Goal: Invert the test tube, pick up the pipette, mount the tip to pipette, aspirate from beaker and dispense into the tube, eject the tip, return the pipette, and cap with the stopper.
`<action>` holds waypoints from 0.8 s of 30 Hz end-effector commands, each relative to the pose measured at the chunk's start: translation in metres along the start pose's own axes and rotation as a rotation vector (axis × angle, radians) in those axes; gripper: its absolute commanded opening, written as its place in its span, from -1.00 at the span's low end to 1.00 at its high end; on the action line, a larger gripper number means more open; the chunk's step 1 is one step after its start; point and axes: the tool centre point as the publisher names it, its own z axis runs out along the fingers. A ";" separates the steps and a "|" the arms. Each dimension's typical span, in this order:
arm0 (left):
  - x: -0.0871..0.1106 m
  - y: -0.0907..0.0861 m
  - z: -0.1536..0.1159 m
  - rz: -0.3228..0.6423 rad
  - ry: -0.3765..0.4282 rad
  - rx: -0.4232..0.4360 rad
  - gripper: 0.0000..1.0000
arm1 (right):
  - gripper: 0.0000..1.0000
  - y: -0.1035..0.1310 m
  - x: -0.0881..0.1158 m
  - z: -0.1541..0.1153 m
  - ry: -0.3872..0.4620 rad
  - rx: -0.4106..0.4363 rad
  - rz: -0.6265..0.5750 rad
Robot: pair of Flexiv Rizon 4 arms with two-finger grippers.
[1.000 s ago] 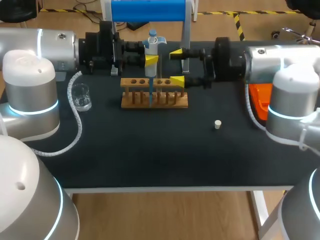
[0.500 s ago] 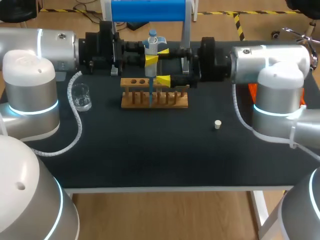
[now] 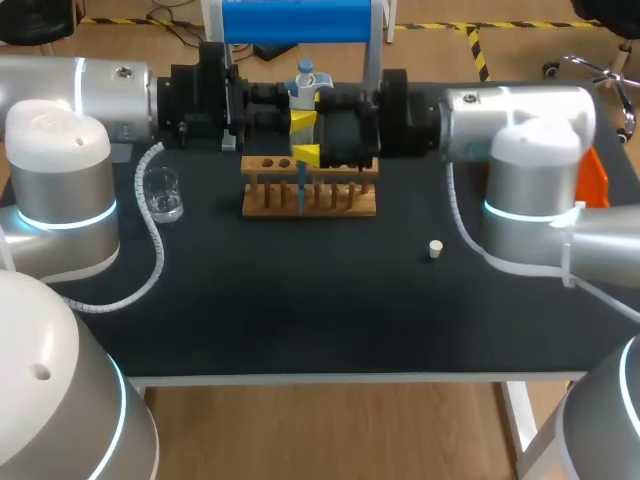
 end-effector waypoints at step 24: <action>0.000 0.000 0.000 0.001 0.001 0.002 -1.00 | -0.11 0.000 0.004 0.006 -0.042 -0.034 -0.011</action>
